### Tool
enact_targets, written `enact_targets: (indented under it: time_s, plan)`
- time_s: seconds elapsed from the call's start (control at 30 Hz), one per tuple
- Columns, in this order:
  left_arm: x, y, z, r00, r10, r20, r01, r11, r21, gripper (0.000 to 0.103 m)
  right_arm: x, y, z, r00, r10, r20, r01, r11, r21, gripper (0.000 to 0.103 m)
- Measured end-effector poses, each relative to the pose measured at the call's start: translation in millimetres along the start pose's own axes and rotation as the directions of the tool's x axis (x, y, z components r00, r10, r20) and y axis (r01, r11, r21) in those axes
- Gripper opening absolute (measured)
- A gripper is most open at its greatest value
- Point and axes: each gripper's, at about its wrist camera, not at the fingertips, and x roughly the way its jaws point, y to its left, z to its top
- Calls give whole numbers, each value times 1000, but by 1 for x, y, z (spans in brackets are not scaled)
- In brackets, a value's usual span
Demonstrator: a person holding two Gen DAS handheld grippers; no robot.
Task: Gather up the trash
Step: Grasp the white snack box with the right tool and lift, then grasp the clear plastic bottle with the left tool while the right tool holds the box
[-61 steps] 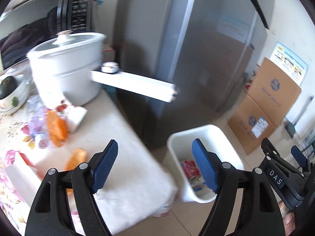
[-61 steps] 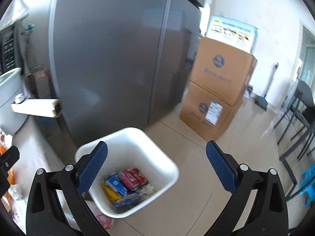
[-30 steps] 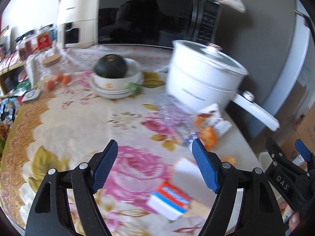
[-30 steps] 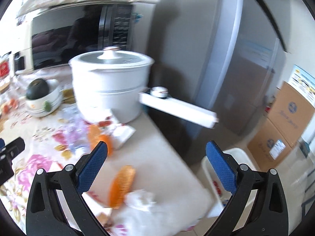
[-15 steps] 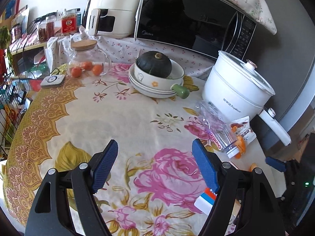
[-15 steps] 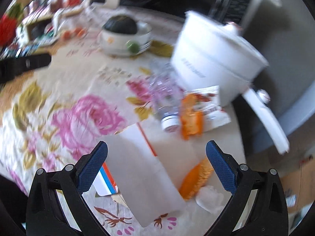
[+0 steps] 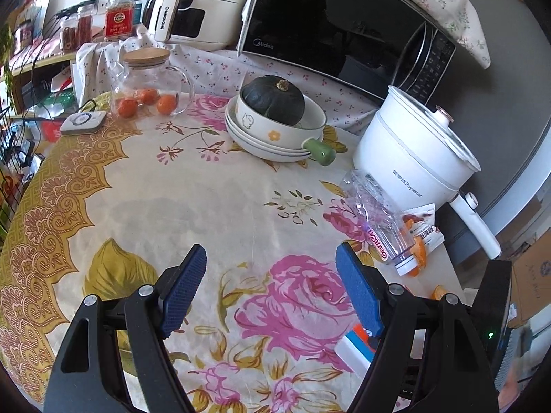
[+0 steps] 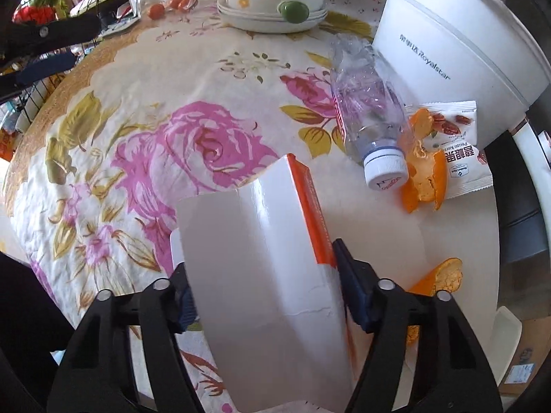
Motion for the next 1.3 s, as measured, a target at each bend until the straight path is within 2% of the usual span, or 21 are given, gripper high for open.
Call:
enact_targets:
  time_s: [0.27, 0.3, 0.37, 0.5, 0.57, 0.67, 0.87, 0.97, 1.13, 1.3]
  plan:
    - [5, -8, -3, 1000, -10, -13, 10, 1000, 16, 76, -27, -1, 6, 995, -6, 101, 0, 998, 62, 48]
    - [6, -9, -3, 1000, -12, -14, 12, 1000, 15, 76, -30, -1, 6, 994, -9, 113, 1, 998, 65, 36]
    - [9, -12, -2, 1000, -19, -18, 19, 1000, 10, 76, -37, -3, 7, 991, -2, 131, -9, 997, 83, 32]
    - [21, -20, 6, 998, -47, -42, 47, 999, -10, 76, -48, -14, 4, 986, -20, 167, -3, 991, 137, 30]
    - [33, -27, 14, 993, -87, -73, 86, 996, -27, 76, -47, -22, 1, 985, -32, 170, 3, 986, 165, 30]
    - [55, -39, 28, 980, -147, -134, 142, 989, -46, 76, -53, -36, -5, 983, -36, 181, -3, 978, 211, 30]
    - [112, -72, 49, 957, -176, -232, 154, 982, -108, 76, -66, -54, -16, 978, -42, 203, -11, 967, 255, 30]
    - [142, -92, 55, 935, -216, -283, 175, 971, -164, 78, -71, -63, -21, 976, -45, 211, -17, 959, 282, 30]
    - [179, -118, 54, 922, -182, -341, 128, 976, -175, 78, -78, -81, -30, 973, -56, 225, -21, 946, 323, 30]
    - [209, -127, 47, 890, -191, -414, 114, 972, -204, 78, -81, -94, -39, 974, -71, 215, -9, 936, 351, 30]
